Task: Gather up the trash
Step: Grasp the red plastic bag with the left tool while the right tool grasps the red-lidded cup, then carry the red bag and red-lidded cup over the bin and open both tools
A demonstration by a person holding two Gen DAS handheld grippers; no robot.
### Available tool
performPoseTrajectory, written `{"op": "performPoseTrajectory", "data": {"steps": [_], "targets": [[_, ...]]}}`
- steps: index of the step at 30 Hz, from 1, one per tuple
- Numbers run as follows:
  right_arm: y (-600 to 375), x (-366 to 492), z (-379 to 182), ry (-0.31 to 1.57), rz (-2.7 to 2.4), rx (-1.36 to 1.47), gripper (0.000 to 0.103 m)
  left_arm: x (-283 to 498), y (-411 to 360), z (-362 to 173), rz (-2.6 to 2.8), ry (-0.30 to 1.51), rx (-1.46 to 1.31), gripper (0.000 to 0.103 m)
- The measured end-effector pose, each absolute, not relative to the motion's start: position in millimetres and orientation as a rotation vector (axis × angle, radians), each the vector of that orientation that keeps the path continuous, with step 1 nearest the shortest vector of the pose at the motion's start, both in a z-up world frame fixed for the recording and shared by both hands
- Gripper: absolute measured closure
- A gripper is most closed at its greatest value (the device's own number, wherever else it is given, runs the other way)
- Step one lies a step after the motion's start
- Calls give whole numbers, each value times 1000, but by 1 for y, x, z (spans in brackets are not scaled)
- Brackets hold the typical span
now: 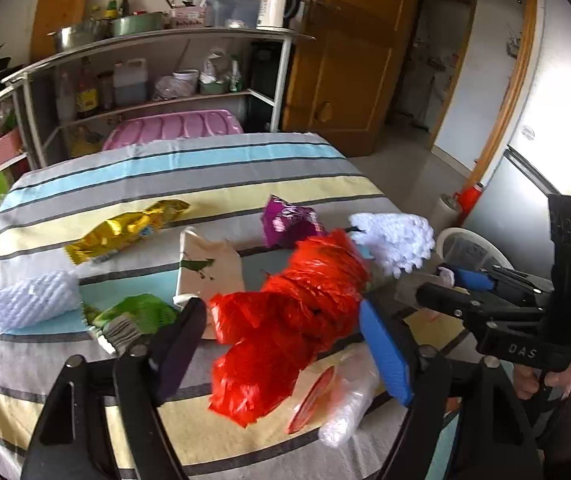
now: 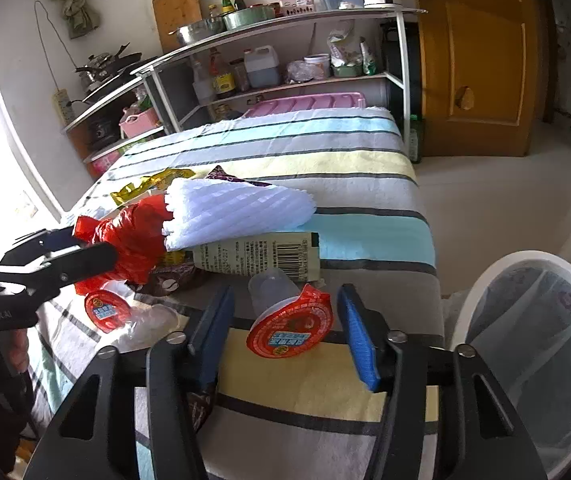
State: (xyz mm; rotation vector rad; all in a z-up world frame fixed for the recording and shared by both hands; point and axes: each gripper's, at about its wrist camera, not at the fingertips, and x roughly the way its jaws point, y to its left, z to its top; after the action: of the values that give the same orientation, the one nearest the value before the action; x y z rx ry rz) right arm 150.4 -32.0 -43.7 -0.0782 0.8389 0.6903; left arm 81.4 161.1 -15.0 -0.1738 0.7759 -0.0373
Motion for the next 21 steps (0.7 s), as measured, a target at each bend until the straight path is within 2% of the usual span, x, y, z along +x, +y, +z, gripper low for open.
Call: {"op": "performPoseTrajectory", "data": {"steps": [2, 11, 12, 14, 21], "targets": [[-32, 151, -46, 849, 695, -72, 60, 84, 159, -17, -51, 791, -168, 32], [-35, 144, -42, 829, 709, -56, 60, 82, 154, -16, -58, 790, -167, 46], [-35, 143, -42, 826, 709, -55, 60, 81, 154, -15, -57, 788, -168, 52], [-36, 141, -41, 821, 712, -49, 61, 80, 155, -13, -56, 782, -175, 57], [-43, 130, -33, 788, 712, -12, 61, 74, 154, -7, -36, 760, -168, 59]]}}
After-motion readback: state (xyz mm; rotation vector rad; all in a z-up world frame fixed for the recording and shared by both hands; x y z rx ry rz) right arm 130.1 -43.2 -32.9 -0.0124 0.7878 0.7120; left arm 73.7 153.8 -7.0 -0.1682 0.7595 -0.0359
